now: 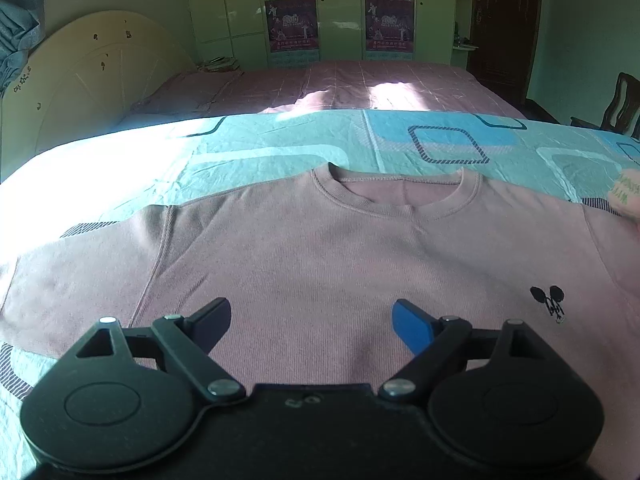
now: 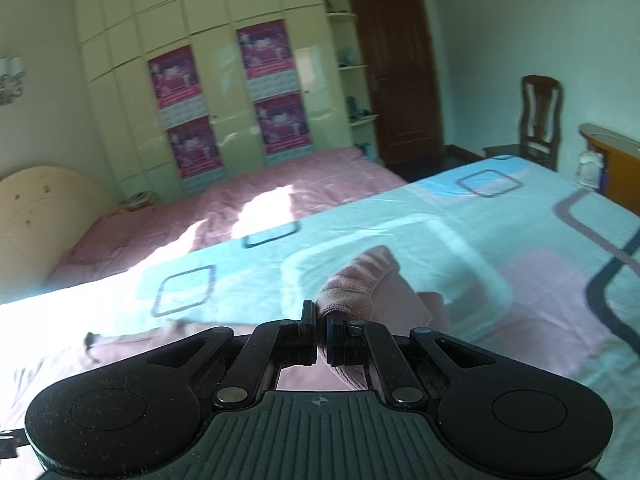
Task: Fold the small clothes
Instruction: 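Grasp the cuff with the right tool and fold the sleeve across the body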
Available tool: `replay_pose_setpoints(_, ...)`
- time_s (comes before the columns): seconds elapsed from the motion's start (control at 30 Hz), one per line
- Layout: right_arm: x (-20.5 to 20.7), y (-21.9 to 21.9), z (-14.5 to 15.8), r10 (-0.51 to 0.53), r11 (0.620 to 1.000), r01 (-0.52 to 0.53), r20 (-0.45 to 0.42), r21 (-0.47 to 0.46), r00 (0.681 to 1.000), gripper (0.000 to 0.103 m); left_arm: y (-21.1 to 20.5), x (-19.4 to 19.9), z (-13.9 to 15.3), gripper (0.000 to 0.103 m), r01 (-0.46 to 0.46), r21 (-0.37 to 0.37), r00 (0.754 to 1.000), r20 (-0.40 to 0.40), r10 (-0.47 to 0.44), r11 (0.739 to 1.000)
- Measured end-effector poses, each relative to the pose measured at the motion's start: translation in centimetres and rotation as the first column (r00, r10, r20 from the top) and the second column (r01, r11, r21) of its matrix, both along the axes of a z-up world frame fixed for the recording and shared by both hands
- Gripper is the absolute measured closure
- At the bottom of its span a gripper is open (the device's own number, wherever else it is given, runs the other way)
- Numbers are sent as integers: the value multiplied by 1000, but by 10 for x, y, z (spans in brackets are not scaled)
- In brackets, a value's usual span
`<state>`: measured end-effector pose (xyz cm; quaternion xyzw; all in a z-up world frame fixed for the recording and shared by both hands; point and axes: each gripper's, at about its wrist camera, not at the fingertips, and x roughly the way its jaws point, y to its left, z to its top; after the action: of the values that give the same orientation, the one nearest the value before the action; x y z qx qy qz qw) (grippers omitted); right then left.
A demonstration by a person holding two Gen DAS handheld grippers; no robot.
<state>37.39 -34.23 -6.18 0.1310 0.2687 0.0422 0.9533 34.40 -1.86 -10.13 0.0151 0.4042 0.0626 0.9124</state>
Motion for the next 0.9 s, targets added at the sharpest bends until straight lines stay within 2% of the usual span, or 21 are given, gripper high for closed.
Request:
replay_pose_setpoints(0.07,3,40,-2,88,996,-88,-6,-2,996,100,14,-3,0,17,4,-10,1000,17,-4,1000)
replay_pose_setpoints(0.2,6,119,-28,249,968,-250,-64,-2,966,100,36,-6,0,23,31,-25,999,30,-30,999)
replay_pose_setpoints(0.33,4,163,-56,345,937,-349,-156,6,925,99,48,-5,-3,24,53,-76,998,30,-51,996)
replay_pose_setpoints(0.4,1,172,-64,373,925,-380,-190,1,908,87,47,-3,-5,24,75,-96,997,27,-73,993)
replay_pose_setpoints(0.43,-2,174,-65,389,919,-394,-192,14,901,63,43,-3,-6,24,93,-100,996,27,-90,991)
replay_pose_setpoints(0.47,-4,175,-64,404,913,-407,-188,24,895,43,39,-3,-7,24,112,-101,994,29,-109,989)
replay_pose_setpoints(0.53,-12,173,-61,451,890,-456,-184,20,873,38,29,-2,-9,24,155,-98,988,33,-152,983)
replay_pose_setpoints(0.6,-22,162,-55,439,897,-441,-182,30,880,38,15,-2,-11,24,210,-100,978,36,-208,972)
replay_pose_setpoints(0.67,-28,142,-49,378,925,-380,-189,23,906,38,-2,-4,-14,24,285,-105,958,48,-282,953)
replay_pose_setpoints(0.77,-43,96,-49,234,970,-243,-206,-21,950,38,-36,-4,-21,24,391,-86,920,48,-388,916)
replay_pose_setpoints(0.83,-52,71,-51,157,984,-172,-215,-52,964,38,-59,-4,-29,24,446,-63,895,42,-444,893)
replay_pose_setpoints(0.9,-61,48,-55,79,990,-102,-224,-93,971,38,-80,-3,-40,30,482,-39,876,32,-481,875)
